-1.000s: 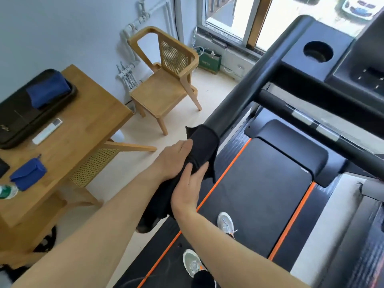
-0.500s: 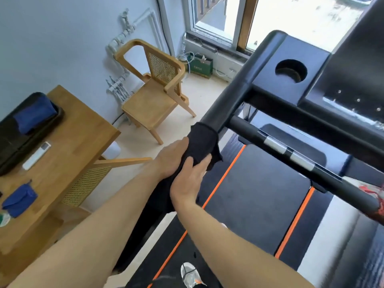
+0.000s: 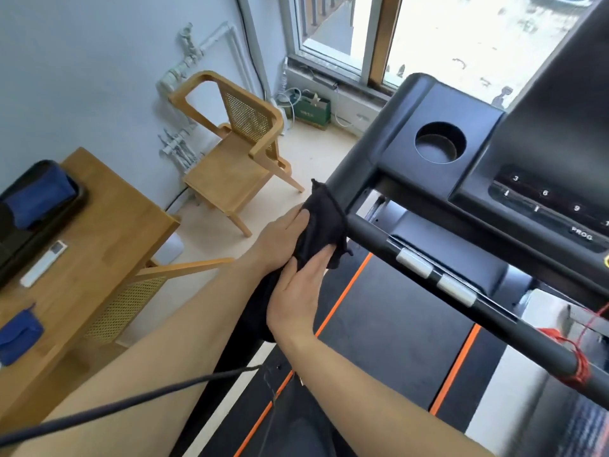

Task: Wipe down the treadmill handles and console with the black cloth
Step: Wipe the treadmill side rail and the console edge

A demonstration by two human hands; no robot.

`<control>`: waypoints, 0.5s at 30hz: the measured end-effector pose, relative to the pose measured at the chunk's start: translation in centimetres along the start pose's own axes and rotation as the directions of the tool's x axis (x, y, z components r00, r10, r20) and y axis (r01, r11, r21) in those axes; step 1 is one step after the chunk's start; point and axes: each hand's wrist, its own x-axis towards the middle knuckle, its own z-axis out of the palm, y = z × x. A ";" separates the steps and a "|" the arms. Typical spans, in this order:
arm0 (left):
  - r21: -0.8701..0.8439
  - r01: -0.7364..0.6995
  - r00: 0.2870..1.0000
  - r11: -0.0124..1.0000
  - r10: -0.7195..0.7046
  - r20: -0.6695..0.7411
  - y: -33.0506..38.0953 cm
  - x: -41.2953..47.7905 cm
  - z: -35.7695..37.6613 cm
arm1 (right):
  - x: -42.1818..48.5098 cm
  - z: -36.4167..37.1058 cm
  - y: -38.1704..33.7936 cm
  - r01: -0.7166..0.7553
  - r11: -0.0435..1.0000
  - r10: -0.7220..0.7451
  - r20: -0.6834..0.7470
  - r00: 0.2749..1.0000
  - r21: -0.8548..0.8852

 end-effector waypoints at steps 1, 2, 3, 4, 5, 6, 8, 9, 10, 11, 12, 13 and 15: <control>-0.023 0.015 1.000 1.000 -0.015 0.009 -1.0 -0.9 -0.4 | -1.0 0.1 0.3 0.024 0.996 -0.022 0.031 0.999 -0.085; -0.059 0.033 0.999 0.998 -0.032 0.019 -2.0 -1.6 -0.9 | -1.3 0.3 0.5 0.043 0.980 -0.035 0.043 0.998 -0.195; -0.100 0.057 0.997 0.993 -0.052 0.050 -2.7 -2.1 -1.3 | -1.1 0.4 0.5 0.062 0.944 -0.053 0.037 0.998 -0.324; -0.128 0.085 0.993 0.988 -0.073 0.095 -3.3 -2.2 -1.7 | -0.8 0.3 0.2 0.084 0.890 -0.080 0.027 0.996 -0.448; -0.146 0.110 0.987 0.983 -0.090 0.132 -3.5 -2.0 -1.9 | -0.2 0.2 0.0 0.122 0.832 -0.130 0.024 0.991 -0.541; -0.159 0.127 0.983 0.979 -0.103 0.154 -3.4 -1.5 -1.9 | 0.5 0.0 -0.5 0.172 0.777 -0.187 0.040 0.982 -0.605; -0.188 0.150 0.980 0.971 -0.120 0.158 -2.3 0.1 -1.6 | 2.7 -0.6 -1.4 0.245 0.685 -0.254 0.090 0.963 -0.686; -0.221 0.177 0.975 0.959 -0.141 0.169 -1.1 1.2 -1.3 | 4.4 -1.1 -2.1 0.265 0.648 -0.273 0.107 0.956 -0.714; -0.269 0.221 0.965 0.938 -0.170 0.199 0.3 2.4 -1.1 | 6.3 -1.8 -2.8 0.279 0.606 -0.290 0.119 0.950 -0.745; -0.307 0.254 0.955 0.917 -0.188 0.229 1.8 3.6 -0.8 | 8.5 -2.7 -3.5 0.286 0.555 -0.307 0.126 0.943 -0.781; -0.318 0.270 0.947 0.909 -0.191 0.257 3.2 5.0 -0.6 | 10.8 -3.7 -4.1 0.284 0.505 -0.309 0.136 0.941 -0.815; -0.320 0.272 0.942 0.908 -0.182 0.283 4.3 6.1 -0.5 | 12.9 -4.7 -4.7 0.278 0.461 -0.299 0.147 0.943 -0.843; -0.367 0.272 0.935 0.889 -0.153 0.321 5.6 7.6 -0.1 | 15.6 -6.3 -5.4 0.245 0.423 -0.249 0.149 0.957 -0.872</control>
